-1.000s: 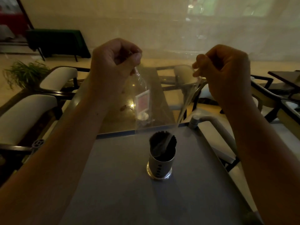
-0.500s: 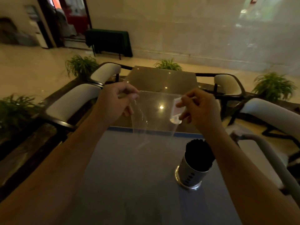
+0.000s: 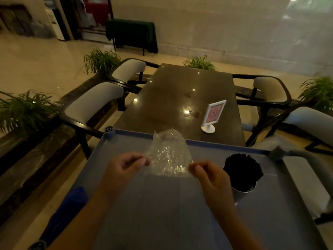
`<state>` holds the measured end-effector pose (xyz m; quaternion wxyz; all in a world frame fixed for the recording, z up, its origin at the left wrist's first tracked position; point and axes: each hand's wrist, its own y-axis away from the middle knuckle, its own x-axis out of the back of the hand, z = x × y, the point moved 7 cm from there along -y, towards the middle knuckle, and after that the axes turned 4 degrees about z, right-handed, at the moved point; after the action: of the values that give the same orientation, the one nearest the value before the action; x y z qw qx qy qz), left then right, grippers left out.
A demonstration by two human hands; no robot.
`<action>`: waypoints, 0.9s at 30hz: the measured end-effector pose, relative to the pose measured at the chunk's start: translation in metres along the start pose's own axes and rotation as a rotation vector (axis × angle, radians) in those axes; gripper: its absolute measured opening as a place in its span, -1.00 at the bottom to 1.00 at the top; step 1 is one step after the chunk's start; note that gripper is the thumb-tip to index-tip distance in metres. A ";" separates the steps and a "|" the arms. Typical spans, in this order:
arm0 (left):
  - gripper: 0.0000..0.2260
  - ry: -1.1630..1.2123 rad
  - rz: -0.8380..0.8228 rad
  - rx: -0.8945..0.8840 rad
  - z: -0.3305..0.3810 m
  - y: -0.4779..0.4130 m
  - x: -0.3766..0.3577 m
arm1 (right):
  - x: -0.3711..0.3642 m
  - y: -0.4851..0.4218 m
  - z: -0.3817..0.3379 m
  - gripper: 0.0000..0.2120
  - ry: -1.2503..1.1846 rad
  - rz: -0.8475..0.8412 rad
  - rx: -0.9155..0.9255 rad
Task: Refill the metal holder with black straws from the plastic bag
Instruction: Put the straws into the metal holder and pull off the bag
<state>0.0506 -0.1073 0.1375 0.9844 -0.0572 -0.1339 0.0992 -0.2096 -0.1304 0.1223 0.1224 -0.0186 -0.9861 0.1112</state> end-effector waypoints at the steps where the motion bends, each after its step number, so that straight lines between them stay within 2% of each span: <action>1: -0.87 0.010 0.003 0.046 -0.015 0.008 -0.003 | -0.004 0.013 0.017 -0.84 -0.003 0.012 -0.060; 5: -0.85 0.067 0.104 0.257 -0.083 0.048 -0.012 | -0.018 0.069 0.078 -0.70 0.083 -0.057 -0.223; 8: -0.83 0.049 0.080 0.399 -0.124 0.079 -0.023 | -0.019 0.095 0.112 -0.68 0.151 -0.121 -0.324; 10: -0.80 0.002 0.020 0.477 -0.146 0.096 -0.028 | -0.021 0.108 0.132 -0.70 0.176 -0.162 -0.409; 14: -0.75 -0.132 -0.102 0.512 -0.164 0.112 -0.031 | -0.023 0.125 0.148 -0.72 0.226 -0.268 -0.499; 19: -0.78 -0.179 -0.314 0.580 -0.173 0.109 -0.036 | -0.024 0.131 0.154 -0.76 0.273 -0.304 -0.580; 24: -0.72 -0.208 -0.524 0.669 -0.168 0.100 -0.036 | -0.025 0.113 0.145 -0.81 0.443 -0.415 -0.556; 27: -0.67 -0.375 -0.538 0.534 -0.159 0.079 -0.033 | -0.026 0.093 0.132 -0.83 0.666 -0.396 -0.408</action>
<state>0.0486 -0.0511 -0.0340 0.9140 0.2560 -0.2906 -0.1212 -0.2160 -0.0694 -0.0290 0.4464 0.1121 -0.8792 -0.1236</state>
